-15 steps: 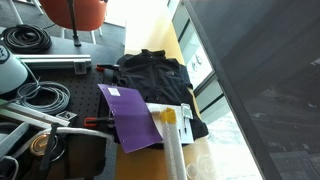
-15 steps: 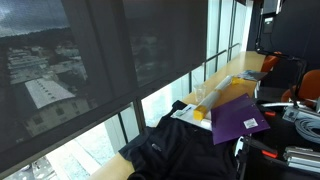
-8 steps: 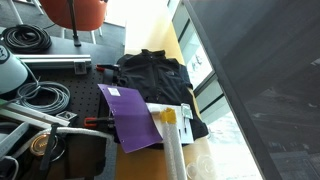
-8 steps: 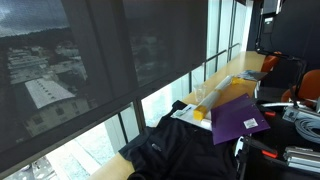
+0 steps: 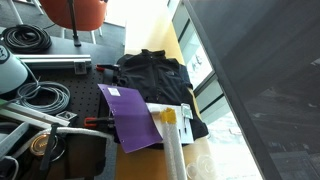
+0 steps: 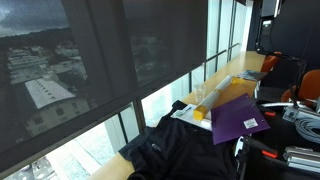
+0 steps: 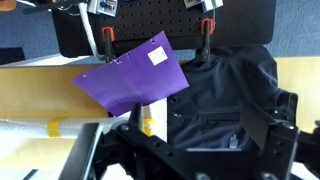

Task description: Pull the zipper of the black vest upwards

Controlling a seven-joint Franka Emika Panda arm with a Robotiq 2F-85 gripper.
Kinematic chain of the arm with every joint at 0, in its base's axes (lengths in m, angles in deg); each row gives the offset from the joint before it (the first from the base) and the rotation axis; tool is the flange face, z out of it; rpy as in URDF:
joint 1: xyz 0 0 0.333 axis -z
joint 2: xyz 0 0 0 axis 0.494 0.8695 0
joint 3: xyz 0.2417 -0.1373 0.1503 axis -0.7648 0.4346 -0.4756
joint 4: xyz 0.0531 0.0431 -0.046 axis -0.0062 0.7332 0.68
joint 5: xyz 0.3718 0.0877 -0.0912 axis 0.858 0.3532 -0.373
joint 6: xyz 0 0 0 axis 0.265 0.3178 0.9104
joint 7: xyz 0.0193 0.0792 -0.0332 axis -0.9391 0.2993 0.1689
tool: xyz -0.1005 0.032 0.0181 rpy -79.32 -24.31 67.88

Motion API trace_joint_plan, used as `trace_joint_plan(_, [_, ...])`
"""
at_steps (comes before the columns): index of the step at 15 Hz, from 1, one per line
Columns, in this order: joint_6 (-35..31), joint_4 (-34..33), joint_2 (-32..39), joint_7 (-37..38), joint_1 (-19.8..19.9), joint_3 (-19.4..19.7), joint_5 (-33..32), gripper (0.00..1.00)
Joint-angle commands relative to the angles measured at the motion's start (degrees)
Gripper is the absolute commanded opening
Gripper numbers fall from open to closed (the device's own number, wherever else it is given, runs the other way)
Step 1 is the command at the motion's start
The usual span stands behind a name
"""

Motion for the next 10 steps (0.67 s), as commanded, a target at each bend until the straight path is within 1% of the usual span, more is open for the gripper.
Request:
trace_joint_plan(1, [-14.9,7.9,1.0,3.0,-0.3,-0.7,0.1,1.00])
trace_joint_plan(3, [-24.7,11.8,1.5,3.3,-0.7,-0.6,0.6,1.00])
trace_joint_plan(5, [-34.7,14.2,5.7,2.8,-0.6,-0.4,0.5,1.00])
trace_joint_plan(7, [-44.1,15.2,12.1,2.1,-0.3,-0.2,0.3,1.00])
trace_joint_plan(9, [-53.3,15.3,20.5,1.8,0.4,-0.1,-0.3,1.00])
trace_joint_plan(10, [-56.3,14.8,23.9,1.7,0.8,0.0,-0.6,1.00])
